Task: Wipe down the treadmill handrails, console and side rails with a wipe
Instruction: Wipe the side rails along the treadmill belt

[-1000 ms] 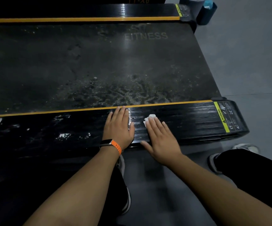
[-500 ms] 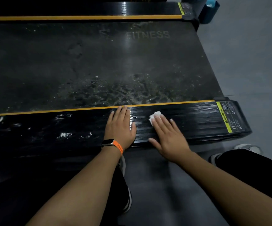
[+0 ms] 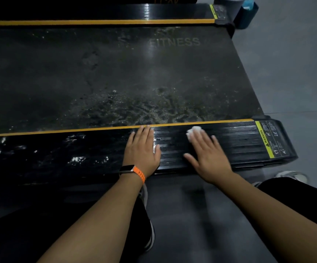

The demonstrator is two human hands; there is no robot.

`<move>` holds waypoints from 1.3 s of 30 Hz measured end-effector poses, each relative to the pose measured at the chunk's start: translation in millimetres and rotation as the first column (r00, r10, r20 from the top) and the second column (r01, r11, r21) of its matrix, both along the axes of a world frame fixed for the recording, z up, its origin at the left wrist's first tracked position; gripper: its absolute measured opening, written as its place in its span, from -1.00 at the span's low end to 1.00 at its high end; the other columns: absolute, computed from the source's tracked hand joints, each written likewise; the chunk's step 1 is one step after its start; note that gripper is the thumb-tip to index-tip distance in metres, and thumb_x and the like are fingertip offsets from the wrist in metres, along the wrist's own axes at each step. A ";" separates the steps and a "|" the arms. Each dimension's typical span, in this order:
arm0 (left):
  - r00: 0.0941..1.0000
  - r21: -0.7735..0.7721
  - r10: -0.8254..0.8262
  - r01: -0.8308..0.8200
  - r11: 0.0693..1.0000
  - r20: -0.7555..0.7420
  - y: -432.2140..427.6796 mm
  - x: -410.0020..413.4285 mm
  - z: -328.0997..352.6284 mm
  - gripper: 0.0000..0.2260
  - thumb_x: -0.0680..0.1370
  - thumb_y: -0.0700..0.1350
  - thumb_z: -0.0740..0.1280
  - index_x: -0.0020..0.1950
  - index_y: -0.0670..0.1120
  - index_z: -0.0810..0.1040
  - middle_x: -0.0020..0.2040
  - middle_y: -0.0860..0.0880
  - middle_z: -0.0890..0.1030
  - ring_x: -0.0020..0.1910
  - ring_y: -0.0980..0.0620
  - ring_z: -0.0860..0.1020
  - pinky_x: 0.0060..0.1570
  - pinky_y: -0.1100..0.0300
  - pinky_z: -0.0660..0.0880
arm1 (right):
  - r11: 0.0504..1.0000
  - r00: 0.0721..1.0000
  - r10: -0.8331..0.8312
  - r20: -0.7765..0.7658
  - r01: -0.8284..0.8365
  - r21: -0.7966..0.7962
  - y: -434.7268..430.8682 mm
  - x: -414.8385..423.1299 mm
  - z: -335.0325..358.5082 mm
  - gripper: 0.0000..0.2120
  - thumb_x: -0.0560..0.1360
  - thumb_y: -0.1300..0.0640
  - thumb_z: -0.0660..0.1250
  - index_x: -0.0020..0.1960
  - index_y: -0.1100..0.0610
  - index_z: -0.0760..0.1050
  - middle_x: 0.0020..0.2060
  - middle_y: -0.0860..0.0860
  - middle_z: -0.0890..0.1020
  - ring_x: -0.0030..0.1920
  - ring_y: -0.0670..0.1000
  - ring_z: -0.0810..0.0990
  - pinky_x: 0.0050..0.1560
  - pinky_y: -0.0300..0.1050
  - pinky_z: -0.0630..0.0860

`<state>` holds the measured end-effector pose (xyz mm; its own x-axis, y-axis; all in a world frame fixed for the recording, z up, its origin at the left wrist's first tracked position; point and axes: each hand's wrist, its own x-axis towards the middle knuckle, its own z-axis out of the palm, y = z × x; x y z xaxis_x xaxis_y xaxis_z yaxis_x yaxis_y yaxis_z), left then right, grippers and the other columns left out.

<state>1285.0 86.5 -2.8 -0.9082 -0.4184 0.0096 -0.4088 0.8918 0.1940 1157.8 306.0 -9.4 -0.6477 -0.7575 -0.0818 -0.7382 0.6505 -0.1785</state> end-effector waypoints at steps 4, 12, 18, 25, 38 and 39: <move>1.000 -0.001 -0.001 0.001 1.000 0.007 -0.3 0.3 -0.6 -0.37 0.64 0.15 -0.04 0.60 -0.16 0.31 0.61 -0.11 0.30 0.62 -0.07 0.18 0.61 -0.08 0.08 | 0.988 0.988 -0.150 0.032 0.150 0.023 7.3 -8.1 0.3 -0.16 0.62 -0.40 -0.16 0.71 0.11 0.02 0.70 0.03 -0.02 0.69 0.05 -0.10 0.65 0.23 0.01; 1.000 -0.009 0.003 -0.003 1.000 0.003 -0.1 -0.1 -1.8 -0.38 0.63 0.14 0.00 0.59 -0.17 0.33 0.60 -0.11 0.32 0.62 -0.06 0.19 0.61 -0.07 0.09 | 0.994 0.992 0.084 0.097 -0.090 0.059 -42.6 -6.1 13.1 -0.03 0.49 -0.52 -0.46 0.72 0.02 -0.15 0.69 -0.05 -0.17 0.66 -0.06 -0.29 0.67 0.15 -0.16; 1.000 0.010 0.005 -0.005 1.000 -0.004 -0.5 0.3 -1.3 -0.39 0.63 0.14 0.00 0.58 -0.17 0.33 0.60 -0.11 0.31 0.62 -0.07 0.19 0.61 -0.10 0.10 | 0.987 0.987 -0.148 0.060 0.144 0.065 10.4 -33.3 9.8 -0.13 0.57 -0.45 -0.26 0.72 0.05 -0.11 0.70 -0.02 -0.14 0.68 0.00 -0.21 0.66 0.18 -0.08; 1.000 0.006 0.005 -0.005 1.000 -0.020 0.6 -0.8 -0.5 -0.40 0.62 0.13 0.03 0.56 -0.17 0.36 0.58 -0.12 0.36 0.60 -0.08 0.24 0.58 -0.11 0.17 | 0.997 0.991 0.058 0.119 -0.064 0.048 -37.3 10.0 12.0 0.00 0.47 -0.53 -0.48 0.72 0.06 -0.17 0.69 0.00 -0.19 0.66 0.00 -0.30 0.67 0.13 -0.18; 1.000 0.005 0.009 -0.009 1.000 -0.006 0.7 -0.1 2.2 -0.39 0.62 0.14 0.00 0.56 -0.17 0.36 0.58 -0.12 0.36 0.60 -0.09 0.25 0.59 -0.11 0.16 | 0.999 0.999 -0.041 0.029 0.041 0.002 8.5 20.5 -0.1 -0.15 0.62 -0.42 -0.11 0.70 0.14 0.07 0.69 0.09 0.07 0.69 0.13 -0.01 0.63 0.19 0.07; 1.000 0.006 0.009 -0.009 1.000 -0.004 0.5 -0.1 2.1 -0.39 0.62 0.14 0.00 0.56 -0.16 0.36 0.58 -0.12 0.36 0.60 -0.09 0.24 0.59 -0.10 0.15 | 1.000 1.000 -0.011 0.022 0.011 0.008 11.3 17.0 1.2 -0.16 0.63 -0.42 -0.12 0.70 0.12 0.06 0.69 0.06 0.08 0.69 0.10 0.00 0.64 0.19 0.08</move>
